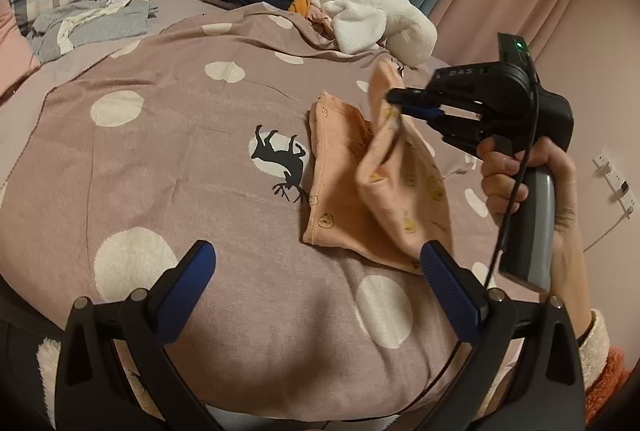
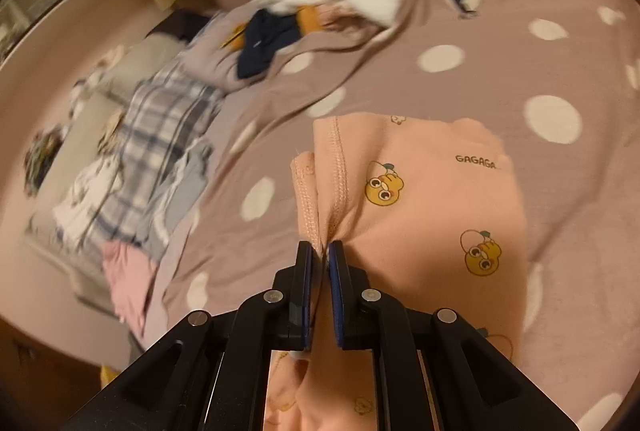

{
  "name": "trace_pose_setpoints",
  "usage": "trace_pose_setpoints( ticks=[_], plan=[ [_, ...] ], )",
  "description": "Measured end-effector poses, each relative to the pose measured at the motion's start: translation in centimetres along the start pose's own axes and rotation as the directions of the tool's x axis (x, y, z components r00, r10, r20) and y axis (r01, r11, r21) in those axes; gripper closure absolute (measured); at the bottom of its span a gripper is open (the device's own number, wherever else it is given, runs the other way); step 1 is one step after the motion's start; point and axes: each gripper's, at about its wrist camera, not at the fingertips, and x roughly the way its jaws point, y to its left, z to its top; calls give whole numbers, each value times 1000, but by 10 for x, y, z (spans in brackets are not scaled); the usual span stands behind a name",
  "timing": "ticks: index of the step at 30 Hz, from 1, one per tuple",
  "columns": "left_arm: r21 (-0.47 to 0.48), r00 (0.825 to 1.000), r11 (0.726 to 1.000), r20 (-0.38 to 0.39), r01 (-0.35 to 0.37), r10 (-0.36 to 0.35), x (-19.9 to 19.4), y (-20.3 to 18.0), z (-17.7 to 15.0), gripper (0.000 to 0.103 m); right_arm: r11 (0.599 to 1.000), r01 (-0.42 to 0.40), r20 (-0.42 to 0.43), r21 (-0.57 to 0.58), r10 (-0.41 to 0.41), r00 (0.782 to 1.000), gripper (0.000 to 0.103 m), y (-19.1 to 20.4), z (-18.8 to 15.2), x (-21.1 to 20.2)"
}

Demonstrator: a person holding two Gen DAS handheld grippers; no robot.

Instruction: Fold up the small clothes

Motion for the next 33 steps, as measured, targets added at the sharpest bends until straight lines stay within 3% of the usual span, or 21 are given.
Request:
trace_pose_setpoints(
  ticks=[2, 5, 11, 15, 17, 18, 20, 24, 33],
  plan=[
    [2, 1000, 1000, -4, -8, 8, 0, 1, 0, 1, 999, 38, -29, -37, -39, 999, 93, 10, -5, 11],
    [6, 1000, 1000, 1, -21, 21, -1, 2, -1, 1, 997, 33, -84, -70, -39, 996, 93, 19, -12, 28],
    [-7, 1000, 1000, 0, -20, 20, -4, 4, -2, 1, 995, 42, -101, -91, -51, 994, 91, 22, -15, 28],
    [-7, 1000, 1000, -2, -25, 25, -3, 4, -3, 1, 994, -106, -121, -21, 102, 987, 90, 15, -12, 20],
    [-7, 1000, 1000, -7, -21, 21, -3, 3, -3, 1, 995, -96, -148, -26, 91, 985, 72, 17, -14, 24],
    [-5, 1000, 1000, -8, -21, 21, -2, 3, -3, 1, 998, -57, -160, -34, 51, 986, 68, 18, -17, 30],
    [-2, 1000, 1000, -8, -20, 20, -2, 2, -3, 1, 999, -36, -182, -34, 29, 983, 68, 18, -23, 41],
    [3, 999, 1000, -19, -30, 30, -1, 4, -5, 1, 996, -82, -286, 35, 88, 954, 63, 14, -41, 74],
    [-36, 999, 999, -40, -24, 23, -2, 8, -5, 1, 995, -84, -250, -50, 69, 966, 42, 27, -40, 33]
  ],
)
